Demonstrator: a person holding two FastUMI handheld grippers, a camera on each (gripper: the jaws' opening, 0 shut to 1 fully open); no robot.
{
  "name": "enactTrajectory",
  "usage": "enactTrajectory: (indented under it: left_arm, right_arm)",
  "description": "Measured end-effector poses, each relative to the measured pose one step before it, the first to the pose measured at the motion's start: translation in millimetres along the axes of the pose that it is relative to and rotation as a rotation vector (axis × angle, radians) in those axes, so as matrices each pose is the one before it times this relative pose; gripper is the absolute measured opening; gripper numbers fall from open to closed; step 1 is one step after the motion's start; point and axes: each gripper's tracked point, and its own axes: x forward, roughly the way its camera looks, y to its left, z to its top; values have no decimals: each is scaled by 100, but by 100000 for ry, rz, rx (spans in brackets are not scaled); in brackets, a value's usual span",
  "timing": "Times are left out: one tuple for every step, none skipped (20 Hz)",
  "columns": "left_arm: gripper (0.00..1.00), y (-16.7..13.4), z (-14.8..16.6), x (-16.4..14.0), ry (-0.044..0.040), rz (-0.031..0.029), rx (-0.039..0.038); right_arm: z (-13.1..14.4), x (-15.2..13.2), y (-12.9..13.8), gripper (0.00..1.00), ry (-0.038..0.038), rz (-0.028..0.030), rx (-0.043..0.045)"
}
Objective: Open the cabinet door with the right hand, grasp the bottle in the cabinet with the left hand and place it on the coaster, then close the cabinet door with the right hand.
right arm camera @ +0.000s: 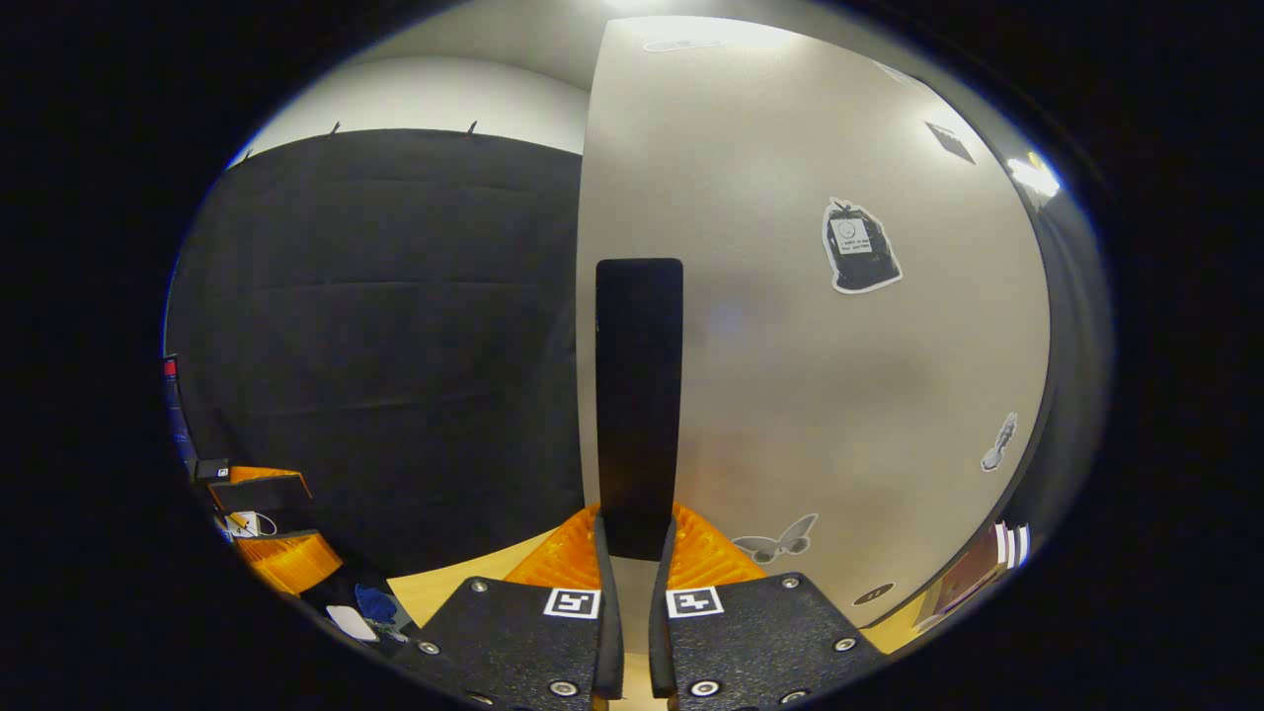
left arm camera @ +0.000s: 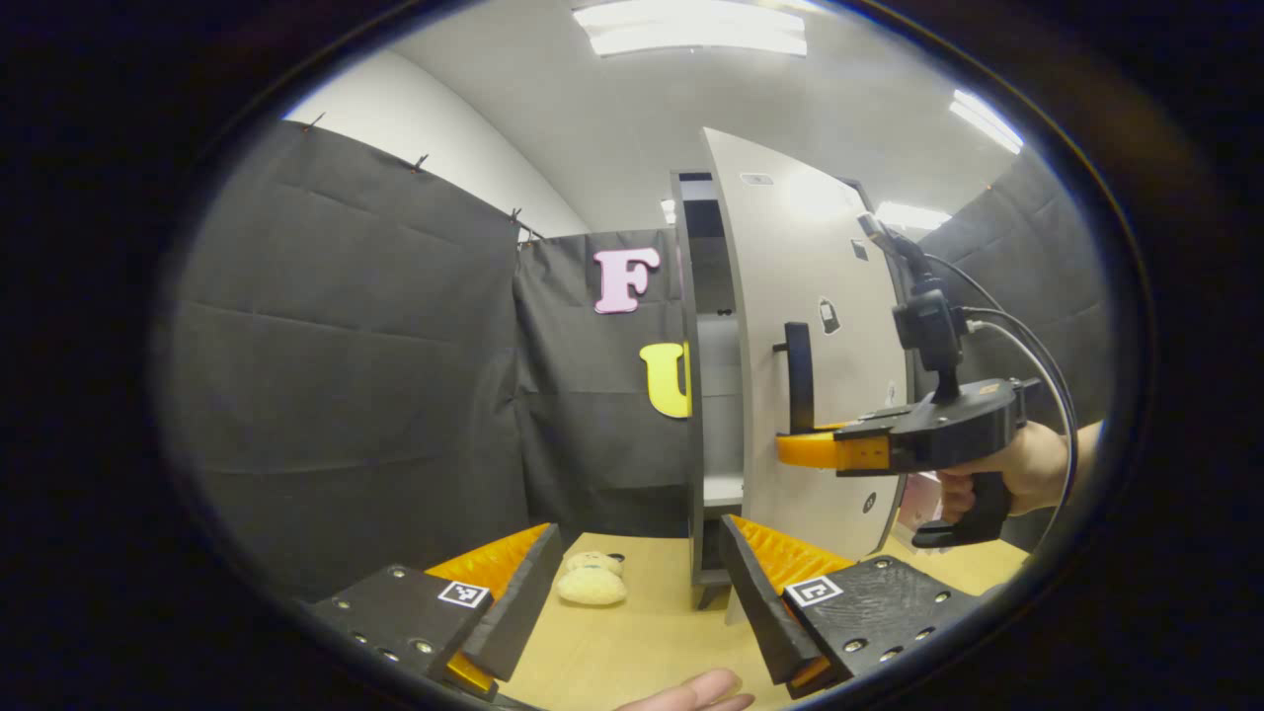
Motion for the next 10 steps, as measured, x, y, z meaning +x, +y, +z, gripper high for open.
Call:
enactTrajectory:
  left_arm:
    - [93, -128, 289, -154, 17, 1259, 1159]
    - [89, -314, 175, -68, 232, 1085, 1277]
    - [89, -230, 217, -204, 500, 1300, 1408]
    - [89, -503, -44, -483, 448, 843, 964]
    - [93, -597, 284, -386, 299, 487, 334]
    - [96, -484, 461, -504, 246, 347, 164]
    - [96, -571, 440, -404, 10, 308, 262]
    - [96, -571, 438, -429, 376, 498, 569]
    - [92, -670, 237, -535, 220, 150, 497]
    - [96, -684, 568, -374, -494, 128, 171]
  right_arm:
    - [-73, 237, -128, 11, -234, 2030, 5]
    - [-32, -62, -148, 10, 59, 1892, 0]
    - [-66, -25, -98, 10, 54, 1785, -220]
    - [6, -31, -187, 10, 198, 1659, -159]
    - [-92, -119, -35, 10, 181, 1439, -24]
    - [-69, -97, -151, 9, 163, 1397, 115]
    - [-38, -52, -213, 10, -24, 1218, 232]
    - [-54, -95, -200, 10, 107, 1029, 41]
    - [-34, -112, -116, 10, 165, 940, 134]
    - [-59, -176, -210, 10, 408, 1005, -30]
